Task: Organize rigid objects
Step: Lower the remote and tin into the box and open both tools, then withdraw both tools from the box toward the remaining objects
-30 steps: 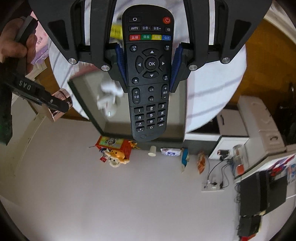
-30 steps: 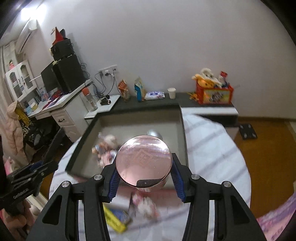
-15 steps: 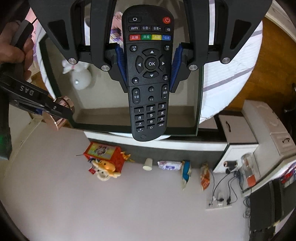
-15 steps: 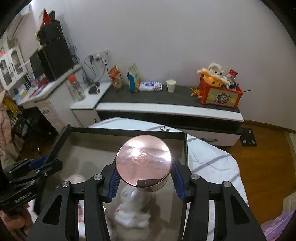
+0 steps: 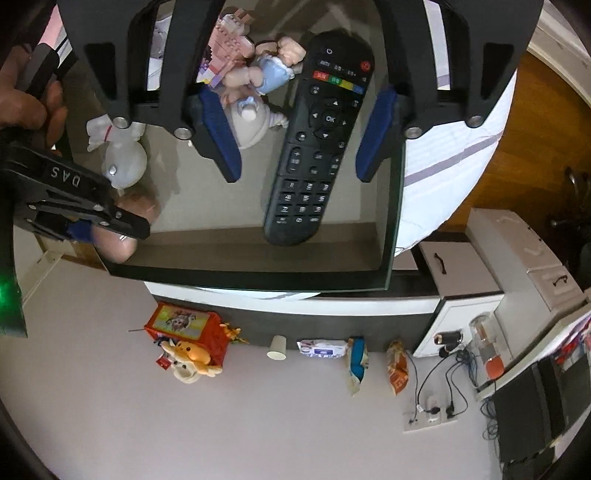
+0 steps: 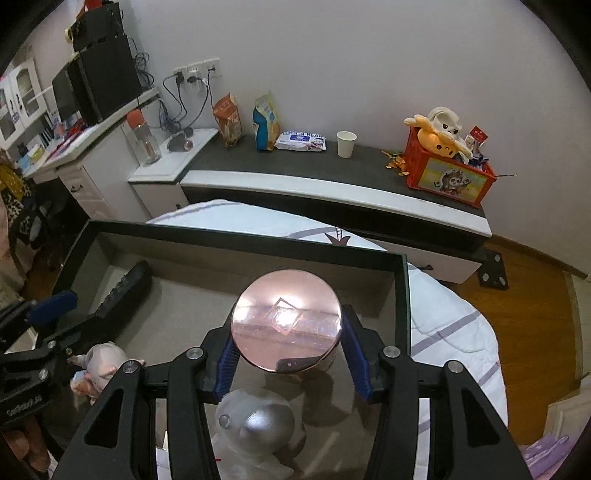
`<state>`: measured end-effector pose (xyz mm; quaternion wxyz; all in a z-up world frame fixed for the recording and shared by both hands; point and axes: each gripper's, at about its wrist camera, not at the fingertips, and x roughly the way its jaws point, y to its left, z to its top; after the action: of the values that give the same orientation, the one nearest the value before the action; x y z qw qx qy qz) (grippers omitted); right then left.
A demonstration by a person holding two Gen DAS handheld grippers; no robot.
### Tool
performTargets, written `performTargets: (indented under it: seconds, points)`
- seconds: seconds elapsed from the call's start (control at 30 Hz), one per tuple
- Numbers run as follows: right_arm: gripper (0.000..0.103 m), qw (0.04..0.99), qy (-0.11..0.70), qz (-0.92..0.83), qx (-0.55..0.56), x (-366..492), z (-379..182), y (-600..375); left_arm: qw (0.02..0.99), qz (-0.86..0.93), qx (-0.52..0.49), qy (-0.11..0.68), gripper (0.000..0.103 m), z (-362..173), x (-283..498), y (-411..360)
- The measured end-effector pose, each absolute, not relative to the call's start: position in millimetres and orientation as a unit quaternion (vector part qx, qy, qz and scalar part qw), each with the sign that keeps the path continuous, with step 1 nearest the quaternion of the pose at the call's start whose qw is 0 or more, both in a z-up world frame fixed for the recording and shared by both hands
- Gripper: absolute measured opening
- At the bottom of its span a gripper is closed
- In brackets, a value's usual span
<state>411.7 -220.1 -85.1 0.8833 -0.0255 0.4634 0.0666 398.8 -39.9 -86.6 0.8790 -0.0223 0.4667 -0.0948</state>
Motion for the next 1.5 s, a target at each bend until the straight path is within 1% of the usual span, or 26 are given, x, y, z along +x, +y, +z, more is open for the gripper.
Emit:
performTargets:
  seconds: [0.03, 0.1, 0.17, 0.2, 0.27, 0.53, 0.9, 1.23, 1.5]
  points:
    - [0.080, 0.885, 0.461, 0.068, -0.028, 411, -84, -219, 0.878, -0.097, -0.020, 0.469, 0.073, -86, 399, -41]
    - [0.081, 0.886, 0.457, 0.067, -0.033, 410, -82, -217, 0.876, -0.102, -0.015, 0.472, 0.083, -86, 398, -45]
    - [0.081, 0.886, 0.459, 0.063, -0.030, 410, -81, -218, 0.877, -0.101, -0.009, 0.469, 0.088, -83, 396, -48]
    - [0.081, 0.886, 0.459, 0.061, -0.023, 408, -80, -220, 0.878, -0.099, -0.006, 0.468, 0.094, -81, 395, -49]
    - [0.081, 0.887, 0.457, 0.059, -0.011, 405, -77, -224, 0.883, -0.090, -0.003, 0.461, 0.100, -76, 389, -48]
    - [0.083, 0.896, 0.440, 0.062, 0.016, 364, -50, -232, 0.899, -0.084, -0.004, 0.430, 0.102, -45, 353, -35]
    - [0.083, 0.920, 0.386, 0.056, 0.034, 234, -6, -225, 0.919, -0.098, 0.000, 0.382, 0.103, -7, 252, -39]
    - [0.083, 0.926, 0.373, 0.041, 0.050, 136, -4, -225, 0.929, -0.108, -0.011, 0.354, 0.103, 16, 168, -39]
    - [0.083, 0.928, 0.363, 0.041, 0.070, 86, -8, -225, 0.933, -0.088, -0.014, 0.350, 0.103, 15, 120, -32]
